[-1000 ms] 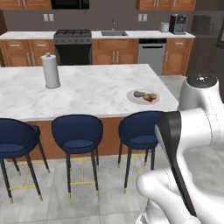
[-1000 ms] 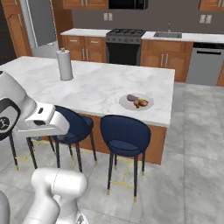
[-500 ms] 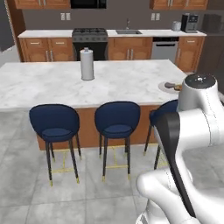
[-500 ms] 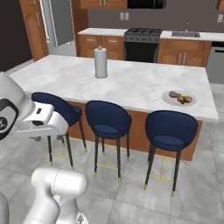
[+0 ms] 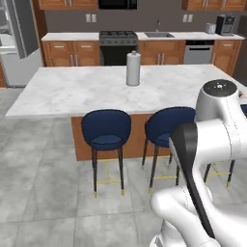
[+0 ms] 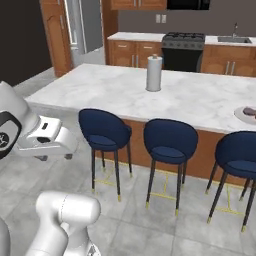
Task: Take the cheese, chicken drumstick, and eggplant from the fridge and place them on the plate on the dining counter to create an appetizer plate.
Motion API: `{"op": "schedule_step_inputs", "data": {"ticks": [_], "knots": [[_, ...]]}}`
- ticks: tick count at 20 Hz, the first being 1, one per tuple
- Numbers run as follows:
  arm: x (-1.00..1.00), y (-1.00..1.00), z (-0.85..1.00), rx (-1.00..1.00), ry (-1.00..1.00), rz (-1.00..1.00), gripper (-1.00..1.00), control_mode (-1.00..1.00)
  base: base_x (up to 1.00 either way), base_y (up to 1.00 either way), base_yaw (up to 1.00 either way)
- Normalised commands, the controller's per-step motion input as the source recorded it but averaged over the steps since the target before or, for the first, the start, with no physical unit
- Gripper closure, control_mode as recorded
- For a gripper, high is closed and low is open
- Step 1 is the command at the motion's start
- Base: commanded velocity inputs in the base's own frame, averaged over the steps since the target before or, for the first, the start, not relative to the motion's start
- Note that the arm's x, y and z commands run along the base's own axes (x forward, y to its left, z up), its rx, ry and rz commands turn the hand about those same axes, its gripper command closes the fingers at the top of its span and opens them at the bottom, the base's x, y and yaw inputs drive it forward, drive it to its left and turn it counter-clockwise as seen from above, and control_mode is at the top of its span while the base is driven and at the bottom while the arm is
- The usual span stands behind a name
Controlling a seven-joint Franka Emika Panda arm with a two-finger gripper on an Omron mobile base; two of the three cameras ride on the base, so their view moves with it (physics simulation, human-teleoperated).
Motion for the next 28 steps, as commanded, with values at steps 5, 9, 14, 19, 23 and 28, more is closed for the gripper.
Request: {"op": "schedule_step_inputs", "data": {"ticks": [5, 9, 14, 19, 23, 28], "knots": [[0.0, 0.0, 0.0, 0.0, 0.0, 0.0, -1.0, 1.0, -0.36, 1.0, 0.0], [0.0, 0.0, 0.0, 0.0, 0.0, 0.0, -1.0, 1.0, -0.44, 1.0, 0.0], [0.0, 0.0, 0.0, 0.0, 0.0, 0.0, -1.0, 1.0, -0.29, 1.0, -0.02], [0.0, 0.0, 0.0, 0.0, 0.0, 0.0, -1.0, 1.0, -0.11, 1.0, 0.0], [0.0, 0.0, 0.0, 0.0, 0.0, 0.0, -1.0, 1.0, 0.12, 1.0, 0.12], [0.0, 0.0, 0.0, 0.0, 0.0, 0.0, -1.0, 1.0, 0.46, 1.0, 0.23]]}}
